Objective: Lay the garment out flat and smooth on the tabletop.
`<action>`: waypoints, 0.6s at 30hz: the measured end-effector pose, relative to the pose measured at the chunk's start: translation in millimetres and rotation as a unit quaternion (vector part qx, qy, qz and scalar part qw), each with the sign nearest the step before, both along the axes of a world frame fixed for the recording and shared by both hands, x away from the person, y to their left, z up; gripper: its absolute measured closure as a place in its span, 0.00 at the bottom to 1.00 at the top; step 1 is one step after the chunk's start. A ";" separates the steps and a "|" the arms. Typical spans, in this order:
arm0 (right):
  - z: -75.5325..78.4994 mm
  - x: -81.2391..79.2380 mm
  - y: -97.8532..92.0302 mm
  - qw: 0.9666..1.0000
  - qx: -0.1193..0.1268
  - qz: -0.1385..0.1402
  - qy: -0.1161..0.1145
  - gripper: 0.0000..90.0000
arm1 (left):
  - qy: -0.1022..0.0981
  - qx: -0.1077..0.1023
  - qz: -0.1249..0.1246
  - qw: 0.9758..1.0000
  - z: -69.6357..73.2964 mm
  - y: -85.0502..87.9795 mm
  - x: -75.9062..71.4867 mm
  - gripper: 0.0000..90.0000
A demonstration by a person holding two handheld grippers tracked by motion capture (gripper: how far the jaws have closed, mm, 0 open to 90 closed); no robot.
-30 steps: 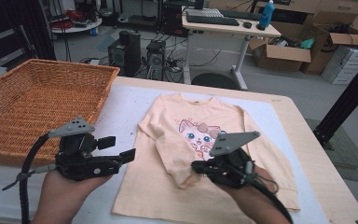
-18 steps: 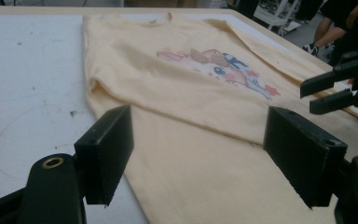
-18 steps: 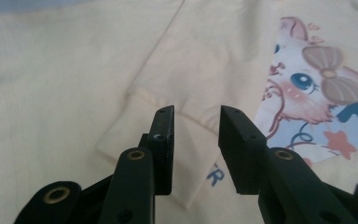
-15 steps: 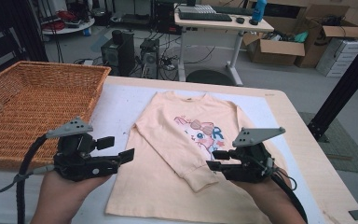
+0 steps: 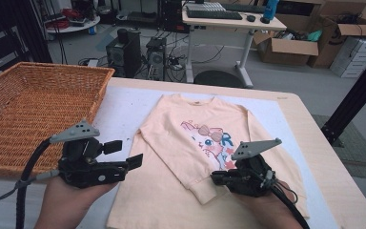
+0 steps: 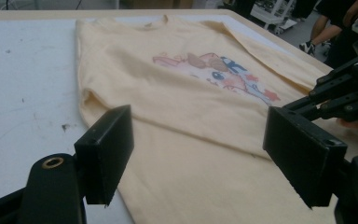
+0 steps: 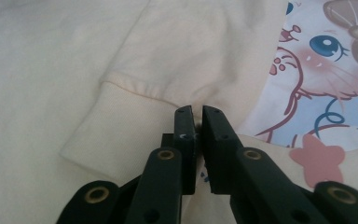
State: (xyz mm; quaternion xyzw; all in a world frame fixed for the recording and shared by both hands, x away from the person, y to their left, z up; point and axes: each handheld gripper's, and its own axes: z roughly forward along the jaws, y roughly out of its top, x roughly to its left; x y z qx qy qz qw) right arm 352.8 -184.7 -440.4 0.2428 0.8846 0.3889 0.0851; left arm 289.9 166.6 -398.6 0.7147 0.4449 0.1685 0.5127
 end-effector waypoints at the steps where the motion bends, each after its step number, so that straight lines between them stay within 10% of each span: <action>1: 1.6 0.7 -1.7 1.000 0.003 0.000 0.000 0.95 | 0.000 -0.001 0.001 1.000 0.3 -0.1 2.5 0.28; 13: 2.8 1.4 -26.9 1.000 -0.007 -0.022 -0.003 0.80 | -0.016 0.006 -0.015 1.000 4.3 -14.1 28.0 0.28; 18: 25.8 4.3 -37.2 0.997 0.031 -0.051 -0.044 0.69 | -0.008 0.018 -0.036 0.999 5.8 -28.7 48.5 0.28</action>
